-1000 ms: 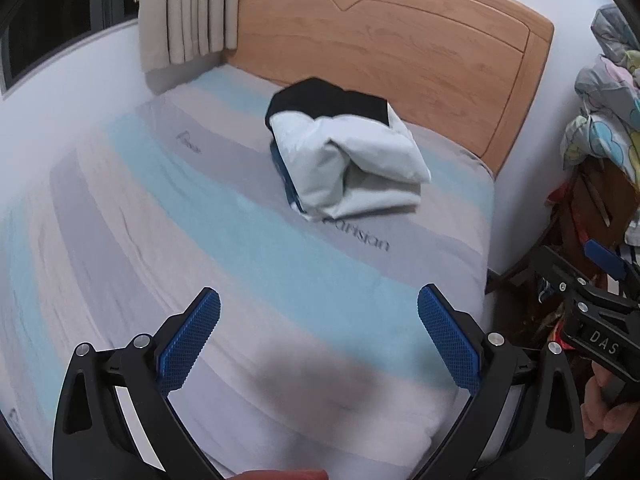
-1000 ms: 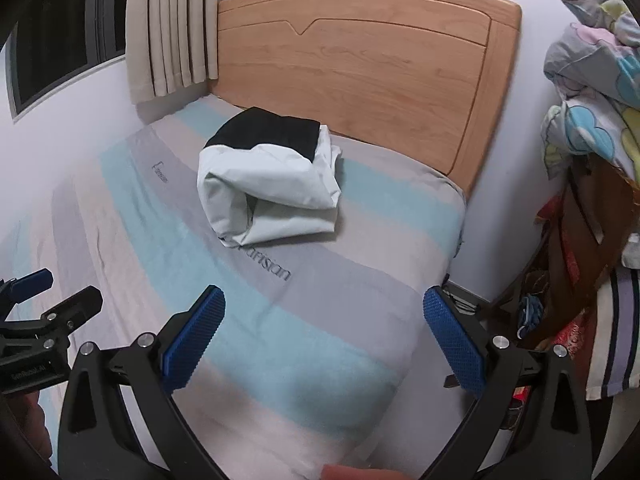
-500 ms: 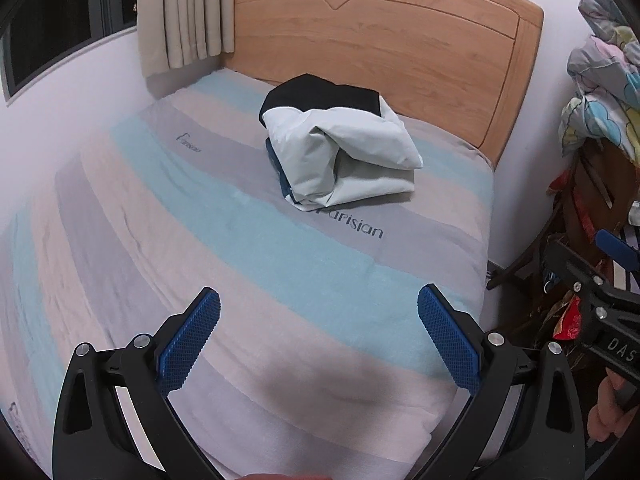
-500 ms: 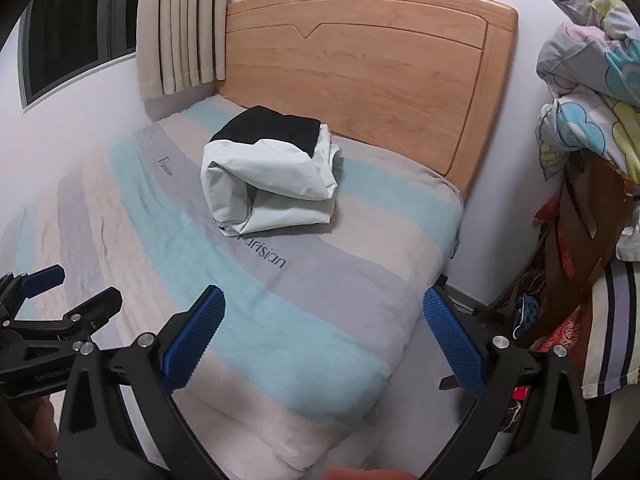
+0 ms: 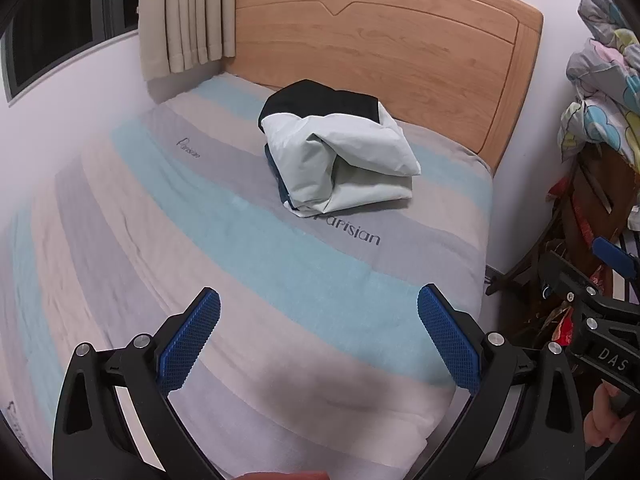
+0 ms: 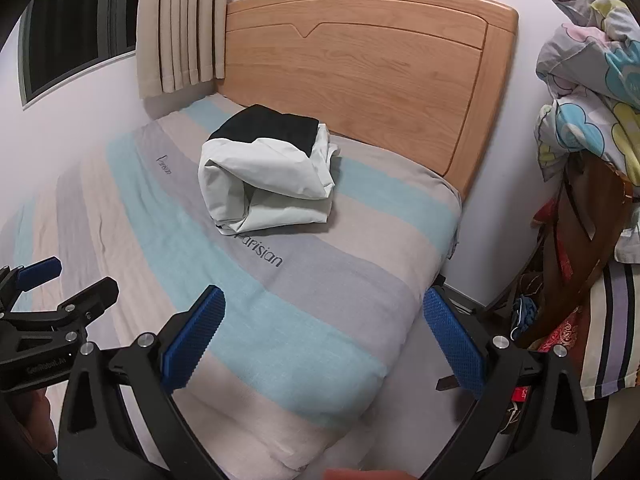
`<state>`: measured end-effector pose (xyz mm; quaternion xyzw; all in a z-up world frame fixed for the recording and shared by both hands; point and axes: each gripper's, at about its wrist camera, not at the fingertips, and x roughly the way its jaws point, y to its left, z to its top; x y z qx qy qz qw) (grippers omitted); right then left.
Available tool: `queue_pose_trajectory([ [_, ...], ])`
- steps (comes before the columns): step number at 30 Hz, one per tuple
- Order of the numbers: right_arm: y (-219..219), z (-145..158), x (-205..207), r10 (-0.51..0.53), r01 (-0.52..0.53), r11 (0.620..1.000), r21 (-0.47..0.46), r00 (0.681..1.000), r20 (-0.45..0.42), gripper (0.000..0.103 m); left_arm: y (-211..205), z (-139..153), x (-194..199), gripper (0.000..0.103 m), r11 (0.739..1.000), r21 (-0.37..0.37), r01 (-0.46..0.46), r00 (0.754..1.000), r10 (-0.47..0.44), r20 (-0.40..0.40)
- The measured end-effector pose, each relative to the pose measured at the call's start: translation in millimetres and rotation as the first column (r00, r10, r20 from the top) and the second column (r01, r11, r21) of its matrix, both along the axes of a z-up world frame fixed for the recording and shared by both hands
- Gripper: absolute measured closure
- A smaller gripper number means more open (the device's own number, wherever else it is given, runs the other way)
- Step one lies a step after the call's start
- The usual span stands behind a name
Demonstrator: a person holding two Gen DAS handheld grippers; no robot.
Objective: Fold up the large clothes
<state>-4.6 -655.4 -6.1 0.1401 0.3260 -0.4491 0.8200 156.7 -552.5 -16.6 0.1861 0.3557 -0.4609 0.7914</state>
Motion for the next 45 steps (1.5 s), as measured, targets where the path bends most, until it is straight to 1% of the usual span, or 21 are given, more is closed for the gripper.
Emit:
queue_pose_trajectory([
  [6,-5,-1,-3,0.000,0.000,1.000,0.008,1.000,-0.003,0.008,0,-2,2,0.006,1.000,0.005,-0.015,1.000,0.015,-0.015],
  [11,-7,0,-6,-0.001,0.001,1.000,0.009,1.000,-0.004,0.008,0,-2,-1,0.006,1.000,0.010,-0.022,1.000,0.022,0.007],
  [20,-11,1,-5,-0.001,0.001,1.000,0.001,1.000,-0.008,0.008,-2,-2,-2,0.006,1.000,0.008,-0.017,1.000,0.017,-0.003],
  [25,-9,1,-5,0.001,-0.001,1.000,0.000,1.000,-0.006,0.008,-1,-3,-3,0.006,1.000,0.015,-0.027,1.000,0.027,0.009],
  [28,-7,2,-6,0.000,0.000,1.000,-0.008,1.000,-0.007,0.008,-1,-3,-3,0.006,1.000,0.012,-0.028,1.000,0.028,0.001],
  [33,-9,1,-4,0.004,-0.004,1.000,-0.006,1.000,-0.012,0.007,-2,0,-6,0.006,1.000,0.007,-0.025,1.000,0.025,0.017],
  [38,-13,-1,0,0.013,-0.013,1.000,-0.006,1.000,-0.019,0.008,0,2,-7,0.006,0.999,-0.026,-0.037,0.999,0.037,0.010],
  [42,-12,-1,0,0.018,-0.018,1.000,-0.010,1.000,-0.024,0.008,-4,2,-6,0.006,0.999,-0.019,-0.035,0.999,0.035,-0.007],
  [45,-16,-1,0,0.022,-0.022,1.000,-0.008,1.000,-0.020,0.008,-6,1,-6,0.006,0.999,-0.012,-0.033,0.999,0.033,0.009],
])
